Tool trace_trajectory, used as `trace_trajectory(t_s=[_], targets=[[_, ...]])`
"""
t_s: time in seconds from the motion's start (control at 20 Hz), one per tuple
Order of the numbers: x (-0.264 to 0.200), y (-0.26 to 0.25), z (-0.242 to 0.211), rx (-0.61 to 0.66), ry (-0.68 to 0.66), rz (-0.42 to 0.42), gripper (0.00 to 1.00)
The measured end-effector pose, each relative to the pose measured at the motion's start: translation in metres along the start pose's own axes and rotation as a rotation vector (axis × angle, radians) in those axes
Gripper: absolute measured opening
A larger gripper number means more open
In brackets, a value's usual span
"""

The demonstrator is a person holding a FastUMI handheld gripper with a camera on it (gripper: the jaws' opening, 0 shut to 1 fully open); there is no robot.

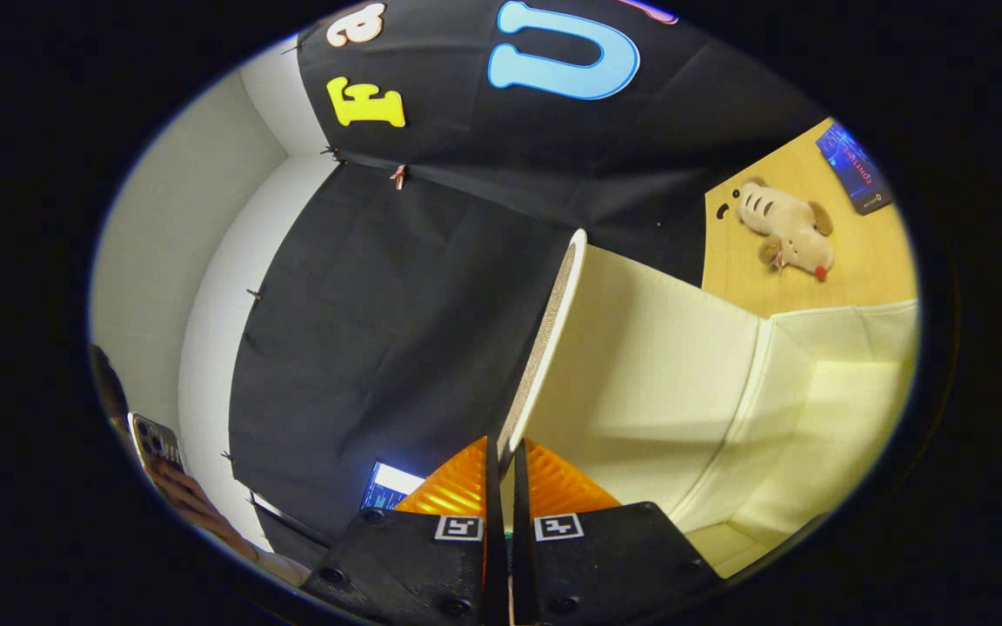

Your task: Open the storage box then place both shoes into the box .Put the left shoe in first, then the right shoe, with the right side of both shoes facing outward in a uniform manner.

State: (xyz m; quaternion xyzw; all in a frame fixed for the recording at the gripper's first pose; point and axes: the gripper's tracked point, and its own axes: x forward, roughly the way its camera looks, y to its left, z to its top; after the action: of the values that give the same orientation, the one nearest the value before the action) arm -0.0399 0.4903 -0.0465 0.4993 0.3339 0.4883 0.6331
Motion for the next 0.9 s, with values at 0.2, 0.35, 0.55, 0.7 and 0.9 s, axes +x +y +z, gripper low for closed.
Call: trace_trajectory(t_s=[0.2,0.35,0.55,0.7,0.9], targets=[[0.023,0.001,-0.003,-0.058,-0.012,-0.015,0.13],[0.029,-0.009,-0.01,-0.099,-0.004,-0.065,0.53],[0.025,-0.02,-0.001,-0.15,-0.057,-0.147,0.97],[0.013,-0.025,0.004,-0.164,-0.076,-0.195,0.98],[-0.022,-0.036,0.012,-0.194,-0.11,-0.265,0.98]])
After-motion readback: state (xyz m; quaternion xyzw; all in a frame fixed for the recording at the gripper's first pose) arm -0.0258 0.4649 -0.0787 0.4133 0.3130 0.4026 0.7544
